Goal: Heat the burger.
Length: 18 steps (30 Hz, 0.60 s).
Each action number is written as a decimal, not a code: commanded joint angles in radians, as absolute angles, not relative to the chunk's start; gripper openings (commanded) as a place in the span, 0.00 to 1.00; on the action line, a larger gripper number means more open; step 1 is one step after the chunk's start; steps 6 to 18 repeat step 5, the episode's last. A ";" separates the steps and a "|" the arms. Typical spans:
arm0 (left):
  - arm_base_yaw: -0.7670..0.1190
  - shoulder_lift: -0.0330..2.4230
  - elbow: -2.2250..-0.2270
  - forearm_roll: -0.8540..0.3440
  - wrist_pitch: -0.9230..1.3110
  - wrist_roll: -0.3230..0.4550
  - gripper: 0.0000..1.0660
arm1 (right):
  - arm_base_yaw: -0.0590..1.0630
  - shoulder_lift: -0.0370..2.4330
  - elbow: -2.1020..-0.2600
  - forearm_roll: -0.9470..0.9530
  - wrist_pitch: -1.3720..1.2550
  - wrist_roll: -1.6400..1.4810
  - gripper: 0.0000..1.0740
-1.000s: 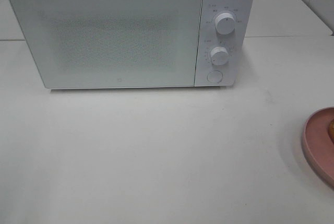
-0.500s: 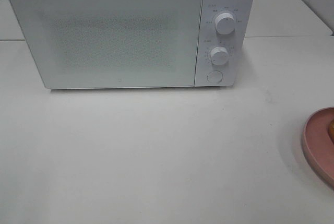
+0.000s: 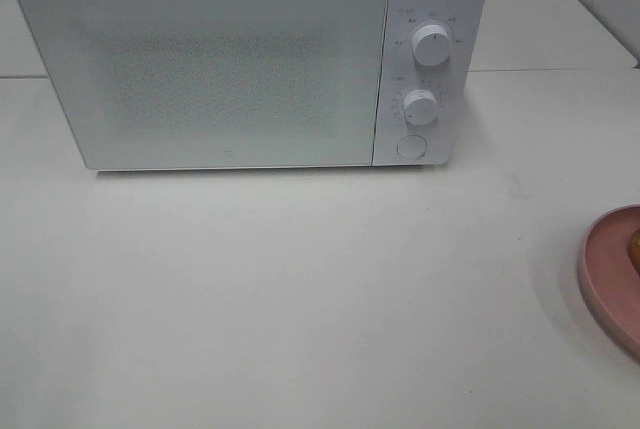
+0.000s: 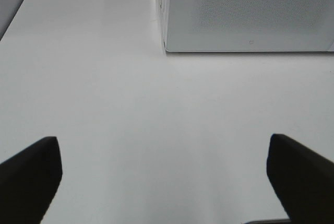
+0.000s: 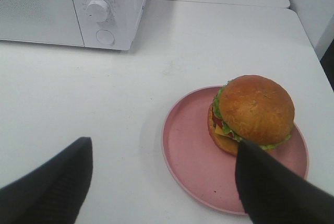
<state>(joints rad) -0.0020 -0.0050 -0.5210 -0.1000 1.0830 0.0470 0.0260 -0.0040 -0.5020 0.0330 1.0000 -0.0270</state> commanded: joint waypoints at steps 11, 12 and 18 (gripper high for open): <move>0.001 -0.027 -0.519 -0.100 1.071 0.046 0.94 | 0.019 -0.031 -0.499 0.036 0.994 -0.033 0.70; 0.001 -0.027 -0.519 -0.100 1.071 0.046 0.94 | 0.019 -0.031 -0.499 0.036 0.994 -0.033 0.70; 0.001 -0.027 -0.519 -0.100 1.071 0.046 0.94 | 0.019 -0.031 -0.499 0.036 0.994 -0.033 0.70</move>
